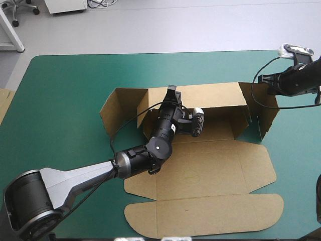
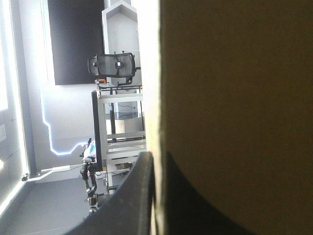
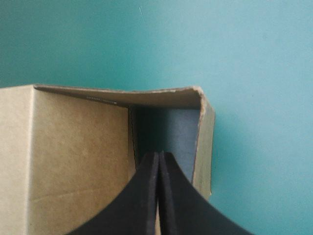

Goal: Fold the box

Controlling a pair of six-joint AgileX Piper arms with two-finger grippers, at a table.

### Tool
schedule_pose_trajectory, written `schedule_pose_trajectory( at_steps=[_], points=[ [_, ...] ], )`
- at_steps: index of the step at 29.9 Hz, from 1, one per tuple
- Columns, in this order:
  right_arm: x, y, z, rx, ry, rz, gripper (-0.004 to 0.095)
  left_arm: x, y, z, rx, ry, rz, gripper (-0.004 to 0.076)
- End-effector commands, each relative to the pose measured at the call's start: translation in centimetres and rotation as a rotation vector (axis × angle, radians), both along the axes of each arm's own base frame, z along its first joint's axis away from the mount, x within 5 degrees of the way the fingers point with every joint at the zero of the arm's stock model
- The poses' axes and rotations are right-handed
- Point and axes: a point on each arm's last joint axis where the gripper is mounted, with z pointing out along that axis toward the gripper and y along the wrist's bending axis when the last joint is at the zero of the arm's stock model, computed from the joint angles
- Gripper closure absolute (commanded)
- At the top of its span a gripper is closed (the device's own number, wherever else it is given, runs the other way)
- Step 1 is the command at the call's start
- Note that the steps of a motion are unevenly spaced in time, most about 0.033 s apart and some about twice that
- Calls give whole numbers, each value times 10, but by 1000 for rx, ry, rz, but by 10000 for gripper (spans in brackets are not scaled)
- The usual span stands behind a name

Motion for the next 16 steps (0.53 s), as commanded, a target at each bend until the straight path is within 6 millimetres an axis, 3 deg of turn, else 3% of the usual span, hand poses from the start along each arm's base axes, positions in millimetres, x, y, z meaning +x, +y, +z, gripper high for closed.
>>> schedule_pose_trajectory(
  at_steps=[1, 7, 10, 16],
  points=[
    [-8, 0, 41, -16, -175, -28, 927, 0, 6, 21, -49, -40, 24, 734],
    [11, -10, 55, -60, -237, -96, 926, 0, 7, 21, -49, -42, 31, 734],
    [29, -13, 44, -45, -183, -81, 927, 0, 7, 21, -48, -45, 37, 734],
    [60, -18, 2, -20, -71, -71, 927, 1, 8, 22, -48, -49, 46, 734]
  ],
)
